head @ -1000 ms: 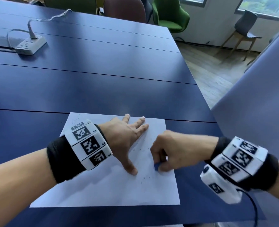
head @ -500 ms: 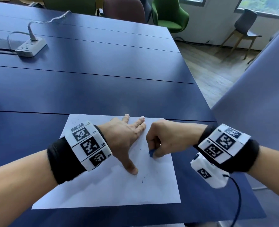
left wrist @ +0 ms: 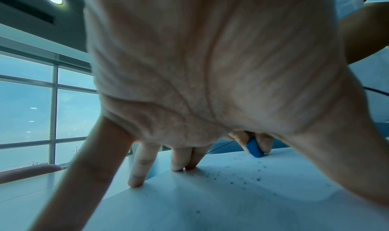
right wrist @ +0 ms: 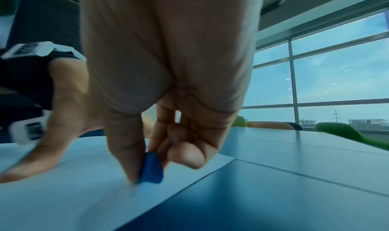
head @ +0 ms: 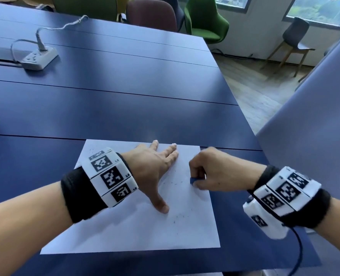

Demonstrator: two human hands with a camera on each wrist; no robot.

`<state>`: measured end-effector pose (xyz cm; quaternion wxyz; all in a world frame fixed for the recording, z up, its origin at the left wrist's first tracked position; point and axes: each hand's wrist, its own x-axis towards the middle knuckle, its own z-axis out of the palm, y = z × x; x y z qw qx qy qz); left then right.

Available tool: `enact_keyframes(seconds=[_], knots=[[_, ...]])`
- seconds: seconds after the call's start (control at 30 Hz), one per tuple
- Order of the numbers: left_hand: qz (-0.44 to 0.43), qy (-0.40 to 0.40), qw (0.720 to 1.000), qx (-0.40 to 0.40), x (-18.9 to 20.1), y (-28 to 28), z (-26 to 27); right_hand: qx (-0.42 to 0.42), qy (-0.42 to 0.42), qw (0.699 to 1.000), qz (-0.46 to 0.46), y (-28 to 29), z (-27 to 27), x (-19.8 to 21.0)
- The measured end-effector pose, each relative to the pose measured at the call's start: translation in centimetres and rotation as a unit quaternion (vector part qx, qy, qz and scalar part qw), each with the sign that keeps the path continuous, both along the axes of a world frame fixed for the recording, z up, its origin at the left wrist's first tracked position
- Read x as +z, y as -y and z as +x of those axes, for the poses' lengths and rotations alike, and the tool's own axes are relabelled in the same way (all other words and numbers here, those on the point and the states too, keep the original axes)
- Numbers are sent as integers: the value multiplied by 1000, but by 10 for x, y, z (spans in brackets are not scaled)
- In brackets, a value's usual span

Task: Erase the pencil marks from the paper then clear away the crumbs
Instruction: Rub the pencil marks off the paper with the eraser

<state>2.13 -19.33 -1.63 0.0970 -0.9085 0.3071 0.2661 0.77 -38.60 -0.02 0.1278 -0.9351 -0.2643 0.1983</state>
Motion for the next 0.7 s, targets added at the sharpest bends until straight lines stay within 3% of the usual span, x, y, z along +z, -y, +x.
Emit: enact_keyframes(seconds=[0.13, 0.27, 0.43, 0.6, 0.7], knots=[[3, 1, 1000, 4, 0, 1, 0, 54, -76, 995, -28, -1, -30, 2], [1, 1, 1000, 3, 0, 2, 1, 9, -19, 1000, -2, 5, -15, -2], [-4, 3, 1000, 0, 1, 0, 0, 47, -76, 996, -26, 5, -26, 6], [-19, 7, 1000, -1, 0, -1, 0, -92, 78, 989, 86, 18, 17, 6], [-19, 9, 1000, 2, 1, -1, -2, -87, 61, 992, 62, 12, 16, -5]])
